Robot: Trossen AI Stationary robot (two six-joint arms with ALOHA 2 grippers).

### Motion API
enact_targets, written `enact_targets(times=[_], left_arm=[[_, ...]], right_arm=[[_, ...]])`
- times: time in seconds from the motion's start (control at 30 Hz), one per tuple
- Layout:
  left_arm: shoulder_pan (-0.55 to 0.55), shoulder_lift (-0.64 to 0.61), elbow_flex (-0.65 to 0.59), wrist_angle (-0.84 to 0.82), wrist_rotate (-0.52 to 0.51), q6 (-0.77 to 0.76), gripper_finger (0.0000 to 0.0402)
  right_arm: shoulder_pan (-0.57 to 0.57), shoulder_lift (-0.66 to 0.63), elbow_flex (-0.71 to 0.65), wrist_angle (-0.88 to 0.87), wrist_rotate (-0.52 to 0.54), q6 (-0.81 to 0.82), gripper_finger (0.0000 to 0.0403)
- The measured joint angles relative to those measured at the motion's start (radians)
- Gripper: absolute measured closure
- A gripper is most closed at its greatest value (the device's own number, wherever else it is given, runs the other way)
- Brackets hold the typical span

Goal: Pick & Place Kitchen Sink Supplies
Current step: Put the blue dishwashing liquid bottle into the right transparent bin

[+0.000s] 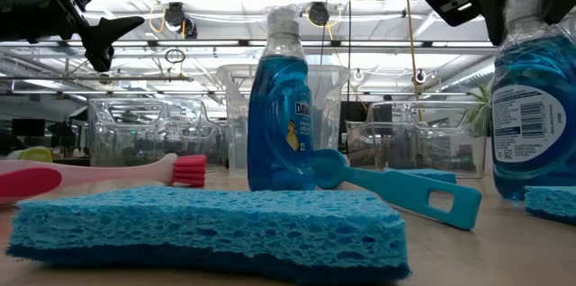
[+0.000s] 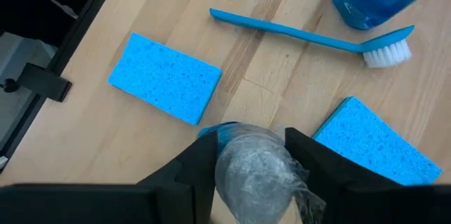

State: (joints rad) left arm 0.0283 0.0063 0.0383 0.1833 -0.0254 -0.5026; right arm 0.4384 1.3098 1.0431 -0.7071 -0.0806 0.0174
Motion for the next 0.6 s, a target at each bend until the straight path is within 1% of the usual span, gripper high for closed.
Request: enact_targets(times=[0.27,0.5,0.6], left_arm=[[0.000,0.000,0.000,0.000,0.000,0.000,0.0160],[0.000,0.000,0.000,0.000,-0.002,0.000,0.0160],[0.000,0.000,0.000,0.000,-0.002,0.000,0.0160]], right_arm=[[0.000,-0.030,-0.003,-0.014,0.003,0.035,0.0268],[0.000,-0.124,-0.004,-0.006,0.006,0.104,0.0275],[0.000,-0.171,-0.004,-0.004,0.028,0.139,0.0276]])
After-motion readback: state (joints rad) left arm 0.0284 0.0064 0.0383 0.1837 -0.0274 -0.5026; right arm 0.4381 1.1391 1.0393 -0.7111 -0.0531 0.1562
